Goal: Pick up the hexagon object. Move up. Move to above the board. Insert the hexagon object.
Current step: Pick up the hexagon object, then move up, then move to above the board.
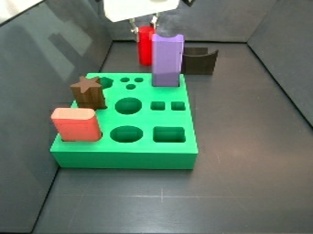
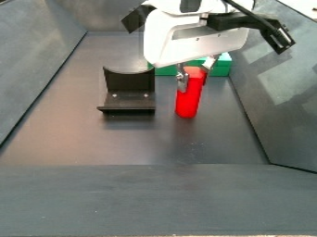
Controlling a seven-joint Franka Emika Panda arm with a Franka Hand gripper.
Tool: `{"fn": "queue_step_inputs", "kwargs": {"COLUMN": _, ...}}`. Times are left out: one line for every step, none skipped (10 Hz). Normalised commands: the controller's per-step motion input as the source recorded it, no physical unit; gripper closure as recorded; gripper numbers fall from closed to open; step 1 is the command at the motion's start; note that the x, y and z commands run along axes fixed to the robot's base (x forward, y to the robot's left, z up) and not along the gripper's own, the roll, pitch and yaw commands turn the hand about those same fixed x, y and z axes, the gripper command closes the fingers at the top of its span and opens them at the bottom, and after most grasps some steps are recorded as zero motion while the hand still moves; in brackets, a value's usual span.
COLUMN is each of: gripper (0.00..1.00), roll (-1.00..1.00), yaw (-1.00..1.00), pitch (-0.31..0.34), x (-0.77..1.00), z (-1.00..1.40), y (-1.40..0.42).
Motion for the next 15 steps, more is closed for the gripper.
{"fn": "queue_step_inputs", "kwargs": {"gripper": 1.00, "roll": 0.00, "yaw": 0.00, "pitch": 0.000, "x": 0.00, "z": 0.00, "y": 0.00}}
{"fn": "queue_step_inputs", "kwargs": {"gripper": 1.00, "roll": 0.00, "yaw": 0.00, "pitch": 0.000, "x": 0.00, "z": 0.00, "y": 0.00}}
{"fn": "queue_step_inputs", "kwargs": {"gripper": 1.00, "roll": 0.00, "yaw": 0.00, "pitch": 0.000, "x": 0.00, "z": 0.00, "y": 0.00}}
{"fn": "queue_step_inputs", "kwargs": {"gripper": 1.00, "roll": 0.00, "yaw": 0.00, "pitch": 0.000, "x": 0.00, "z": 0.00, "y": 0.00}}
{"fn": "queue_step_inputs", "kwargs": {"gripper": 1.00, "roll": 0.00, "yaw": 0.00, "pitch": 0.000, "x": 0.00, "z": 0.83, "y": 0.00}}
{"fn": "queue_step_inputs", "kwargs": {"gripper": 1.00, "roll": -0.01, "yaw": 0.05, "pitch": -0.001, "x": 0.01, "z": 0.84, "y": -0.04}}
{"fn": "queue_step_inputs", "kwargs": {"gripper": 1.00, "roll": 0.00, "yaw": 0.05, "pitch": 0.033, "x": -0.03, "z": 0.72, "y": -0.04}}
{"fn": "queue_step_inputs", "kwargs": {"gripper": 1.00, "roll": 0.03, "yaw": 0.05, "pitch": 0.039, "x": -0.03, "z": 0.58, "y": -0.02}}
{"fn": "queue_step_inputs", "kwargs": {"gripper": 1.00, "roll": 0.06, "yaw": 0.03, "pitch": 0.051, "x": -0.02, "z": 0.38, "y": -0.01}}
{"fn": "queue_step_inputs", "kwargs": {"gripper": 1.00, "roll": 0.07, "yaw": 0.03, "pitch": 0.060, "x": -0.02, "z": 0.28, "y": 0.00}}
{"fn": "queue_step_inputs", "kwargs": {"gripper": 1.00, "roll": 0.13, "yaw": -0.15, "pitch": -0.241, "x": -0.17, "z": 1.00, "y": 0.29}}
{"fn": "queue_step_inputs", "kwargs": {"gripper": 1.00, "roll": 0.13, "yaw": -0.15, "pitch": -0.226, "x": -0.18, "z": 1.00, "y": 0.29}}
{"fn": "queue_step_inputs", "kwargs": {"gripper": 1.00, "roll": 0.09, "yaw": -0.12, "pitch": -0.172, "x": -0.18, "z": 1.00, "y": 0.26}}
{"fn": "queue_step_inputs", "kwargs": {"gripper": 1.00, "roll": 0.09, "yaw": -0.10, "pitch": -0.135, "x": -0.17, "z": 1.00, "y": 0.25}}
{"fn": "queue_step_inputs", "kwargs": {"gripper": 1.00, "roll": 0.08, "yaw": -0.06, "pitch": -0.045, "x": -0.16, "z": 1.00, "y": 0.23}}
